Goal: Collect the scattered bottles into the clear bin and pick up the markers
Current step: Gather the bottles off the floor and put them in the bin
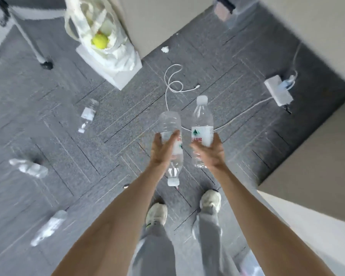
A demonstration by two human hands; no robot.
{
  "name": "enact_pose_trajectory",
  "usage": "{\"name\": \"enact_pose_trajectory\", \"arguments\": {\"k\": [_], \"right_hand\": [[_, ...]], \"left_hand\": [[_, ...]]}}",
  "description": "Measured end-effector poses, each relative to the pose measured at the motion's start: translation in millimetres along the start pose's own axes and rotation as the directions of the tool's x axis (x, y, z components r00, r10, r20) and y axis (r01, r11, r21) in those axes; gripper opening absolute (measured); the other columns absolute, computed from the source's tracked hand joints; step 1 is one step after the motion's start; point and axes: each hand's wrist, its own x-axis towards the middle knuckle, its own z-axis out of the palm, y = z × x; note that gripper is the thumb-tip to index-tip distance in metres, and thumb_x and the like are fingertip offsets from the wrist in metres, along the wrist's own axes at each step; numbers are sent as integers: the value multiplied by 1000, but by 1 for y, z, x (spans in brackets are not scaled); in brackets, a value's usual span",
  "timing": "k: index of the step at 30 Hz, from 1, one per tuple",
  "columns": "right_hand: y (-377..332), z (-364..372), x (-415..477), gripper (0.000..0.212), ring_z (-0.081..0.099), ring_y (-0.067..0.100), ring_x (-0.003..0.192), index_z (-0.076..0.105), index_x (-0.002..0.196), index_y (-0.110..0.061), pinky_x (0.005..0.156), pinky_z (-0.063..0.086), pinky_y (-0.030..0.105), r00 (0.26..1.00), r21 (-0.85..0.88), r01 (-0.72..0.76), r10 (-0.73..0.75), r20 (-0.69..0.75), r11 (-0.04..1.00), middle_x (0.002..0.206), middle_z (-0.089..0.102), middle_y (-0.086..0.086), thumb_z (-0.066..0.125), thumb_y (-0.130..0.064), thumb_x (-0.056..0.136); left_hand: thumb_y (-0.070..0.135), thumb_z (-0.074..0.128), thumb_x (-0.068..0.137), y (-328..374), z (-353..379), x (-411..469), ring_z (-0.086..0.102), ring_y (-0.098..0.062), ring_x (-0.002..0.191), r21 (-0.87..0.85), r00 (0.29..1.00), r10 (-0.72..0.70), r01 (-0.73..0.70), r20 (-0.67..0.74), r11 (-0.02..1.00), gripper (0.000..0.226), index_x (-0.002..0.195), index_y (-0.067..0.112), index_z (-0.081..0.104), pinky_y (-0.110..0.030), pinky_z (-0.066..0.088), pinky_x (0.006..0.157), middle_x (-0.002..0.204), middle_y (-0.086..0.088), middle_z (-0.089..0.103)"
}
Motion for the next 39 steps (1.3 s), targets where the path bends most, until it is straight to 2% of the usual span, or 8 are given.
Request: {"name": "enact_pose_trajectory", "arguments": {"k": [3, 6, 11, 17, 22, 25, 31, 39], "right_hand": [[-2, -25, -22, 33, 63, 23, 65, 58, 97, -9, 54, 56, 32, 996, 13, -75, 76, -51, 997, 80, 67, 5, 80, -23, 77], [19, -44, -43, 106, 70, 33, 86, 48, 128, -3, 56, 61, 31, 981, 37, -152, 155, -114, 988, 108, 69, 18, 80, -71, 53], [49, -78, -118, 46, 71, 16, 78, 53, 115, -9, 57, 55, 19, 929, 252, -190, 257, -265, 949, 95, 71, 5, 80, -21, 80], [111, -120, -218, 38, 62, -4, 54, 53, 112, -8, 50, 49, 14, 805, 519, -207, 446, -392, 829, 85, 68, 2, 76, -8, 83], [174, -155, -313, 51, 62, 10, 66, 54, 110, 3, 67, 55, 33, 651, 672, -121, 569, -503, 731, 81, 64, 1, 81, -29, 80], [211, -171, -371, 63, 61, 10, 64, 55, 111, -1, 56, 52, 21, 568, 727, -103, 640, -517, 678, 85, 65, 6, 76, -44, 69], [301, -177, -472, 45, 68, 14, 78, 57, 105, -27, 76, 59, 40, 408, 784, -101, 744, -529, 612, 98, 71, 3, 75, -55, 75], [394, -172, -519, 71, 69, 22, 91, 44, 122, -30, 82, 59, 50, 303, 888, 3, 846, -438, 459, 107, 65, -4, 60, -75, 70]], "left_hand": [[50, 63, 87, 16, 17, -23, 55, -24, 115, 149, 992, 71, -86, 102, 985, 53, 124, 20, 40, -41, 58, 84, 117, 6, 53], [54, 60, 87, 27, 32, -44, 47, -11, 111, 296, 981, 100, -147, 167, 944, 65, 138, 21, 36, -27, 45, 90, 115, 16, 42], [53, 62, 86, 17, 59, -85, 56, -18, 113, 418, 948, 80, -210, 308, 884, 53, 127, 24, 45, -27, 46, 79, 114, 8, 53], [56, 65, 82, -42, 122, -153, 51, -24, 124, 532, 882, -27, -258, 470, 807, 57, 127, 26, 48, -32, 39, 94, 140, -2, 51], [53, 68, 81, -120, 173, -232, 56, -24, 115, 605, 798, -122, -338, 590, 721, 47, 113, 22, 54, -29, 41, 86, 125, -3, 61], [50, 70, 80, -167, 196, -281, 62, -21, 103, 632, 760, -161, -381, 630, 674, 43, 110, 22, 58, -26, 43, 75, 108, 2, 67], [59, 70, 74, -256, 231, -365, 64, -17, 95, 703, 696, -267, -466, 666, 538, 47, 110, 31, 58, -33, 50, 84, 107, 2, 69], [82, 63, 51, -363, 290, -412, 62, -23, 108, 674, 563, -380, -672, 734, 305, 83, 120, 36, 55, -48, 48, 98, 121, 1, 65]]}}
